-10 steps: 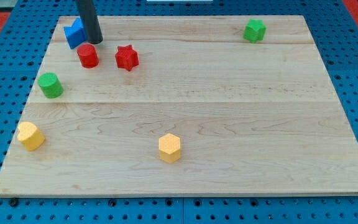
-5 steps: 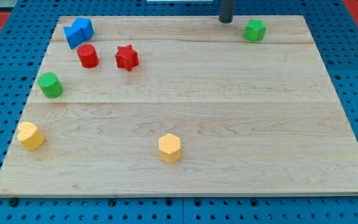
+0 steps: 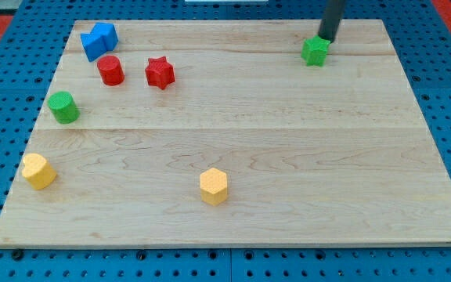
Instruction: Push the green star to the bottom right
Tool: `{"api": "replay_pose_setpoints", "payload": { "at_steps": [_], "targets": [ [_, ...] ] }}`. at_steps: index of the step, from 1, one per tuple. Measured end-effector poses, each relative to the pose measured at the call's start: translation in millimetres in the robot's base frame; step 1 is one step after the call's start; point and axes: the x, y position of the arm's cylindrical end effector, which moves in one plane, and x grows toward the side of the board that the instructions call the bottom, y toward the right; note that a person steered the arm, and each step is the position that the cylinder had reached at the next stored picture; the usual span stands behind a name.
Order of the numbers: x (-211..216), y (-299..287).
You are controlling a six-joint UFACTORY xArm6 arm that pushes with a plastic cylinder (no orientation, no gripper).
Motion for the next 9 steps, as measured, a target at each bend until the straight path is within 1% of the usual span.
{"api": "replay_pose_setpoints", "payload": {
  "at_steps": [1, 2, 3, 4, 5, 6, 7, 8, 9],
  "targets": [
    [82.9, -4.8],
    [139.9, -5.4],
    [104.0, 45.6],
    [65.1, 21.7],
    [92.0, -23.7],
    [160.1, -25.3],
    [119.9, -4.6],
    [71.2, -8.6],
    [96.3, -44.4]
  ]
}}
